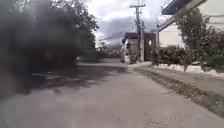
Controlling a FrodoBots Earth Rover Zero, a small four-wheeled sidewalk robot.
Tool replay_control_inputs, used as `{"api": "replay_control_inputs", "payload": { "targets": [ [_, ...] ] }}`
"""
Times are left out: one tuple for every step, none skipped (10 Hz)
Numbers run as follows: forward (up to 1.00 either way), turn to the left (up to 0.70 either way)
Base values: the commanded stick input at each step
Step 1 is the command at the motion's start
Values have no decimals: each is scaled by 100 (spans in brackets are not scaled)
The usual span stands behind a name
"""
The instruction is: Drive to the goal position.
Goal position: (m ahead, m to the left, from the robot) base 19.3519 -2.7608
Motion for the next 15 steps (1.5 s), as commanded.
{"api": "replay_control_inputs", "payload": {
  "targets": [
    [100, -5],
    [100, -15],
    [100, -28],
    [100, -29],
    [100, -28],
    [100, -28],
    [100, -28],
    [100, -5],
    [100, 0],
    [100, 0],
    [100, 0],
    [100, 0],
    [100, 0],
    [100, 0],
    [100, 0]
  ]
}}
